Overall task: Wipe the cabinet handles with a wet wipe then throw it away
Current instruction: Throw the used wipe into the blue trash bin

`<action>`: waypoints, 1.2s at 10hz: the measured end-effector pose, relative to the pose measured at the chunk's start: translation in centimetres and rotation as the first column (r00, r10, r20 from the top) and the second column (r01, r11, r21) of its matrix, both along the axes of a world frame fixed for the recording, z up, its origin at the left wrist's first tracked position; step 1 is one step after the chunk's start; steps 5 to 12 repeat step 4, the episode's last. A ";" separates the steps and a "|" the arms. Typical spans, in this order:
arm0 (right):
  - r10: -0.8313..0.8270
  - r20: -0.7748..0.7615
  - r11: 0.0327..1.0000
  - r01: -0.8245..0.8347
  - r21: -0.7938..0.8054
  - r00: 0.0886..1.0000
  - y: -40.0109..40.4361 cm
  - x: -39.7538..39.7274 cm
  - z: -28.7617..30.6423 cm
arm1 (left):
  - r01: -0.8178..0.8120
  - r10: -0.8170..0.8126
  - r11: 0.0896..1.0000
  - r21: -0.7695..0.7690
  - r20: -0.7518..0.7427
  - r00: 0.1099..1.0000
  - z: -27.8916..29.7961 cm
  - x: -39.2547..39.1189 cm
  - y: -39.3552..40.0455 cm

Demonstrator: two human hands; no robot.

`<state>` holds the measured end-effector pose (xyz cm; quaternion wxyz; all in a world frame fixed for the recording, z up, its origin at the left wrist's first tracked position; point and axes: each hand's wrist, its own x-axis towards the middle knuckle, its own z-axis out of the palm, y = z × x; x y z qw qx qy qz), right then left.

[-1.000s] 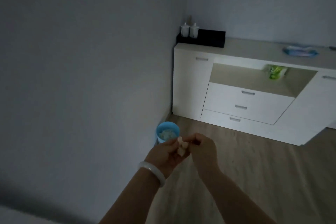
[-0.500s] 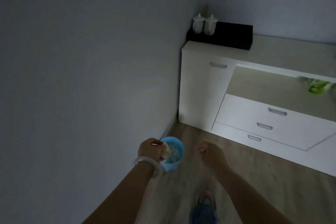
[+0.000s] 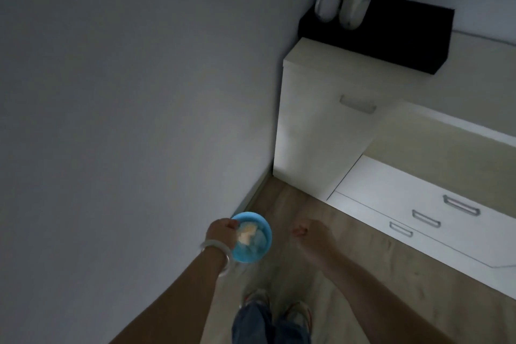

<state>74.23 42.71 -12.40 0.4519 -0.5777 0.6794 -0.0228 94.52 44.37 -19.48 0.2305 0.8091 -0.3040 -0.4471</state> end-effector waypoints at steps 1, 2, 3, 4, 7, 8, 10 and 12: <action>-0.107 0.039 0.994 0.108 -0.022 0.993 -1.3 -0.3 -1.0 | 0.091 -0.091 0.996 0.015 0.078 0.993 -1.2 0.2 -1.8; -0.167 0.073 0.985 0.169 -0.021 0.983 -1.8 -0.8 -1.5 | 0.157 -0.160 0.987 0.035 0.095 0.983 -1.6 0.5 -2.2; -0.152 0.057 0.988 0.153 -0.007 0.987 -2.7 -1.5 -2.8 | 0.172 -0.177 0.983 0.064 0.077 0.981 -2.6 1.1 -2.3; -0.195 0.045 0.981 0.194 0.020 0.980 -3.0 -1.1 -2.9 | 0.246 -0.256 0.960 0.136 0.061 0.965 -2.2 1.5 -2.2; -0.195 0.045 0.981 0.194 0.020 0.980 -3.0 -1.1 -2.9 | 0.246 -0.256 0.960 0.136 0.061 0.965 -2.2 1.5 -2.2; -0.195 0.045 0.981 0.194 0.020 0.980 -3.0 -1.1 -2.9 | 0.246 -0.256 0.960 0.136 0.061 0.965 -2.2 1.5 -2.2; -0.195 0.045 0.981 0.194 0.020 0.980 -3.0 -1.1 -2.9 | 0.246 -0.256 0.960 0.136 0.061 0.965 -2.2 1.5 -2.2; -0.195 0.045 0.981 0.194 0.020 0.980 -3.0 -1.1 -2.9 | 0.246 -0.256 0.960 0.136 0.061 0.965 -2.2 1.5 -2.2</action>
